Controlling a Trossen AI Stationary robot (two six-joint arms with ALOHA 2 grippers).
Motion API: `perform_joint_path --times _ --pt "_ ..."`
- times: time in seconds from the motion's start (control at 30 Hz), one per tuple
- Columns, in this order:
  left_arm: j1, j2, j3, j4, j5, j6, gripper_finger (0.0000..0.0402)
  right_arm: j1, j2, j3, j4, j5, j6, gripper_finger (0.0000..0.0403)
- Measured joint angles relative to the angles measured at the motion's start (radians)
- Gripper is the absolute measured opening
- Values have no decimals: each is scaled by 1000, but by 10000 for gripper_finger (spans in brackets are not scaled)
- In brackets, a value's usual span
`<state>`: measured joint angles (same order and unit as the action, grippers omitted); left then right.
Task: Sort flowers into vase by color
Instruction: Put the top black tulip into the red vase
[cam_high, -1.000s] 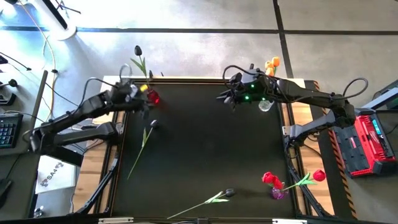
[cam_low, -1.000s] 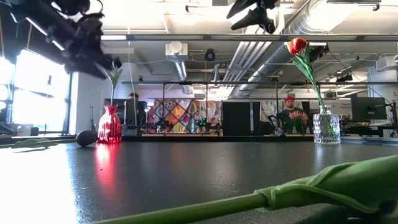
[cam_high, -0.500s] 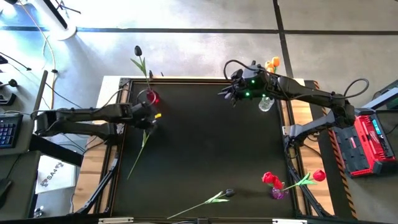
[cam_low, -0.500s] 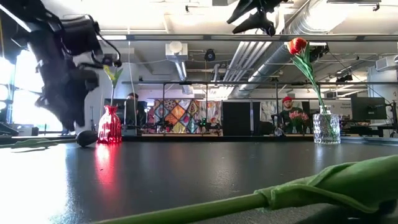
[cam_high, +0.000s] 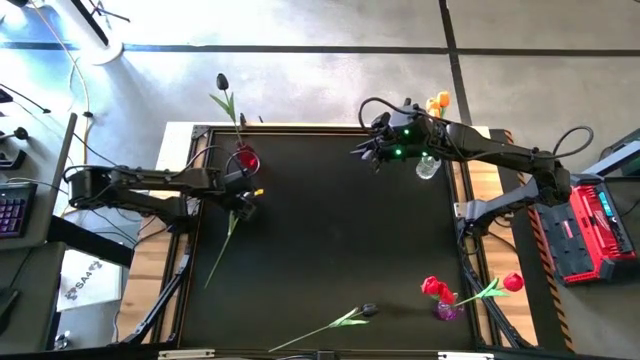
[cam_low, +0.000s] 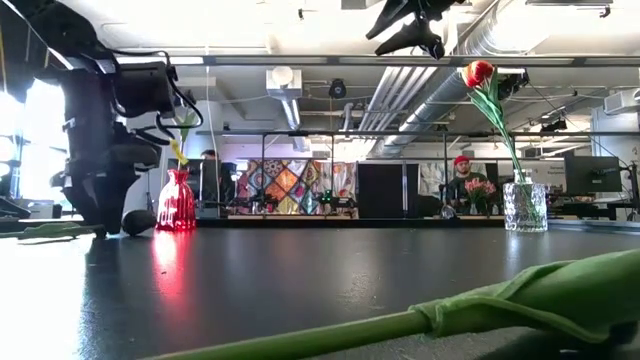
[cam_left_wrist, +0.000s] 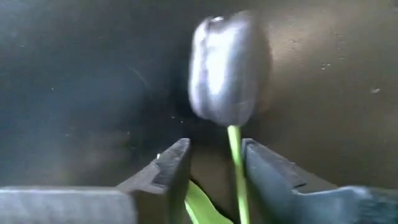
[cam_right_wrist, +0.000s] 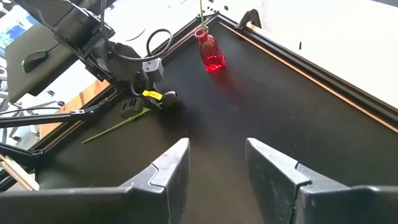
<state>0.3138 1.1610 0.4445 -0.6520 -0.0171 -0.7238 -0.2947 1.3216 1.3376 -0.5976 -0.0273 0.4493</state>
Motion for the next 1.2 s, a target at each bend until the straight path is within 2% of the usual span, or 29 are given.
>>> perform_joint_path --times 0.17,0.2,0.3,0.5,0.6,0.7,0.83,1.03,1.2 --pt "-2 -33 42 44 26 81 23 0 0 0 -5 0 6 145" --pt "-2 -46 55 51 30 93 12 -2 0 0 -4 0 6 145" --pt "0 -82 89 43 24 114 12 -7 0 0 5 0 13 145" --pt "31 -177 166 127 -16 151 3 -7 0 0 10 0 22 145" --pt "69 -205 184 131 14 192 3 -7 0 0 1 0 22 145" --pt "94 -191 170 78 88 202 12 -7 0 0 -8 0 22 145" --pt "72 -133 113 79 157 184 53 -7 0 0 -17 0 22 145" --pt "29 -47 74 131 165 155 130 -6 0 0 -28 0 22 145" --pt "16 44 40 147 176 158 155 -6 0 0 -28 0 22 145"
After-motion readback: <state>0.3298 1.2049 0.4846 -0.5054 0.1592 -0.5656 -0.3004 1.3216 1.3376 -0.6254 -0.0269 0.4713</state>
